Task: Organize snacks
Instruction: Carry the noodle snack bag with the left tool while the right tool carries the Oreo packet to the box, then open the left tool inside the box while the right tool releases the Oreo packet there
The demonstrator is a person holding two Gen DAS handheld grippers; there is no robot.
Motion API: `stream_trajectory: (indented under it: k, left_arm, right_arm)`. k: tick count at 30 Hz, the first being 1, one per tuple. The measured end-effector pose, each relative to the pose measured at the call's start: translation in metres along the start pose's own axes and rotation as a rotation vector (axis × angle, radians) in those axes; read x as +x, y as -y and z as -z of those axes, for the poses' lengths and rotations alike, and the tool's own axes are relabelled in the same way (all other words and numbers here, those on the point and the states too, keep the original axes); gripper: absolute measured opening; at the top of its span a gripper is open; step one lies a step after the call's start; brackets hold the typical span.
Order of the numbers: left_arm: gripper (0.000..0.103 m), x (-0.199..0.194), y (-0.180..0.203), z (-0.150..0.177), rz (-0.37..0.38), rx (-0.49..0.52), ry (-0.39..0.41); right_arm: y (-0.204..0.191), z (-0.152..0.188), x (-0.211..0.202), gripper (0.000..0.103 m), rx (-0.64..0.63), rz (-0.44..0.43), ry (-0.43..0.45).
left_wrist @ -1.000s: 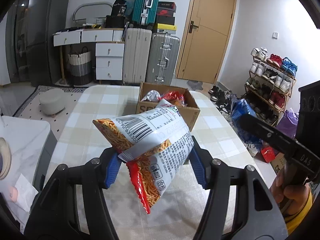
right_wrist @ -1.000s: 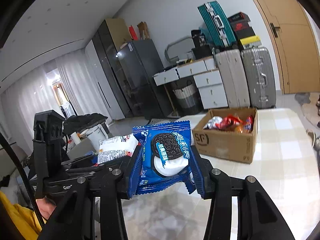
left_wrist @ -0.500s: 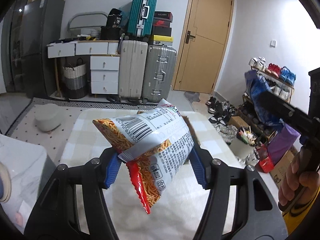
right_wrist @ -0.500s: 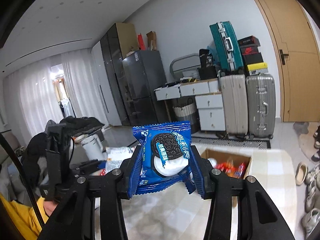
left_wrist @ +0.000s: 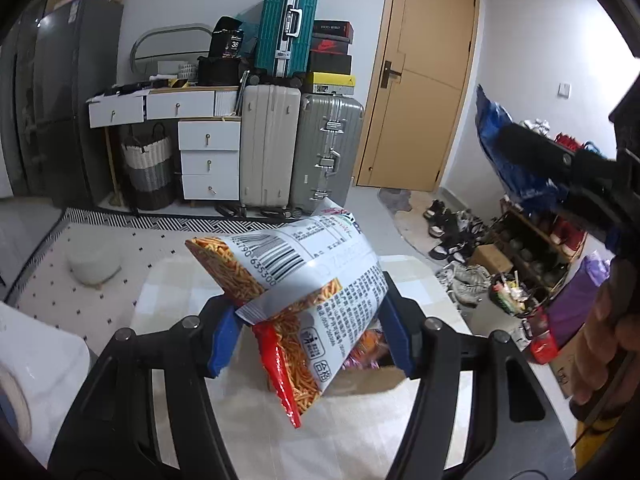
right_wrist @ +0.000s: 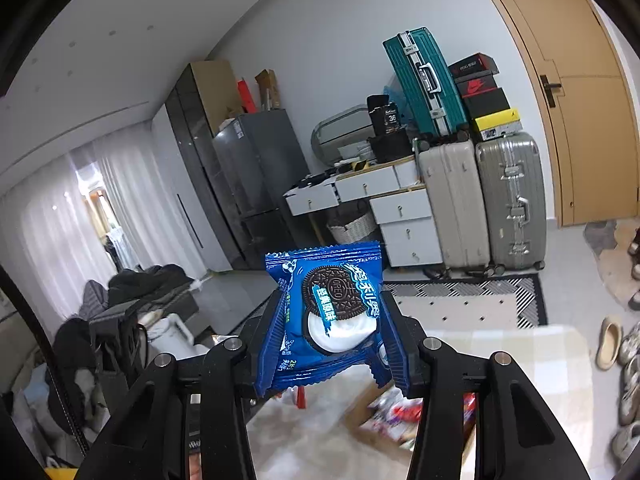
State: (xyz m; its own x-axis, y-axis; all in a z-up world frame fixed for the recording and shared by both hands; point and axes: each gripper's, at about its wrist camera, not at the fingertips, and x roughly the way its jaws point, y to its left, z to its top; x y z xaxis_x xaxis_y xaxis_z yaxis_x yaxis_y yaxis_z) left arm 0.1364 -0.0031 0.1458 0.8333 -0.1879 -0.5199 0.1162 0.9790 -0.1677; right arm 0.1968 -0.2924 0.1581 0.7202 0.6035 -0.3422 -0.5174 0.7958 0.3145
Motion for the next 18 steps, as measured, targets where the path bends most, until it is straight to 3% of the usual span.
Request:
stream_trajectory:
  k: [5, 8, 18]
  left_arm:
    - [0.059, 0.06, 0.008, -0.015, -0.008, 0.022, -0.049]
    - [0.059, 0.112, 0.006, -0.017, -0.007, 0.02, -0.1]
    - [0.059, 0.229, 0.01, 0.0, 0.003, 0.041, -0.206]
  right_arm:
    - [0.04, 0.006, 0.038, 0.046, 0.037, 0.052, -0.064]
    - [0.068, 0.029, 0.064, 0.046, 0.068, 0.075, -0.127]
    - [0.131, 0.102, 0.123, 0.046, 0.096, 0.117, -0.278]
